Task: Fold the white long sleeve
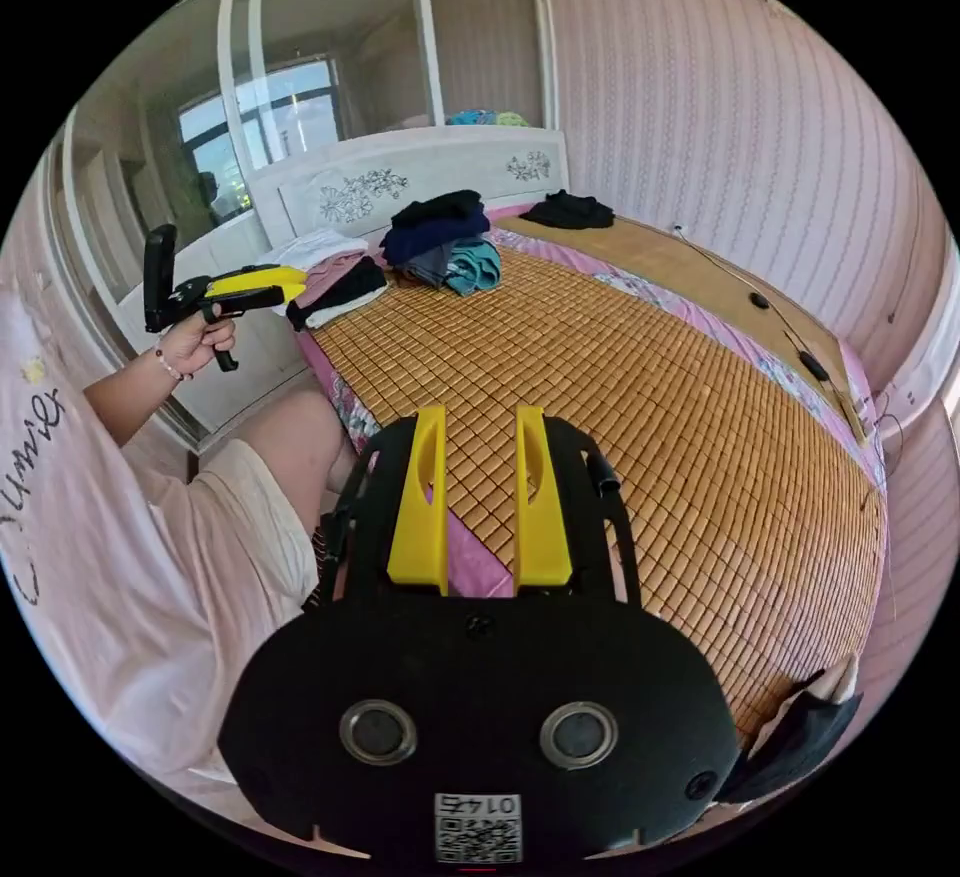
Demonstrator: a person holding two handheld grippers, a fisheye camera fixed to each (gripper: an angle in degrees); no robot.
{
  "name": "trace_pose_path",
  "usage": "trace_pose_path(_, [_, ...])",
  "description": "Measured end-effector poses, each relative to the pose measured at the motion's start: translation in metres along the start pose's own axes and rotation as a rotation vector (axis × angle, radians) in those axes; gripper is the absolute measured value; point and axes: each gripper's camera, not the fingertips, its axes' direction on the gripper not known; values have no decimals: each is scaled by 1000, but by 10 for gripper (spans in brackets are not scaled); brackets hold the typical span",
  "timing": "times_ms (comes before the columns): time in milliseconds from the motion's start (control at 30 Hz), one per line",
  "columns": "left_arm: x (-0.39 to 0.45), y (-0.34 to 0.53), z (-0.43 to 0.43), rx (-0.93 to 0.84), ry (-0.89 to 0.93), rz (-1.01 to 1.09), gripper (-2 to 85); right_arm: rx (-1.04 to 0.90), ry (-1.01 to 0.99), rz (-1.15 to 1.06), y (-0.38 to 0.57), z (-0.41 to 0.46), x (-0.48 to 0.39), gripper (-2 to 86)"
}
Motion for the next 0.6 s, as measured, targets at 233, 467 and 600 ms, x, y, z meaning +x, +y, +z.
trace_pose_path(233, [-152,109,-87,7,-292,-438,75,-98,-195,-509,-200,158,-158,109])
trace_pose_path(467, [-263,139,-127,63,-408,-613,77,-180,-332,-704,-333,299,-294,114])
trace_pose_path(600, [-324,127,-131,137,-466,-625,93,-199,-392,-674,-380,355,-331,110])
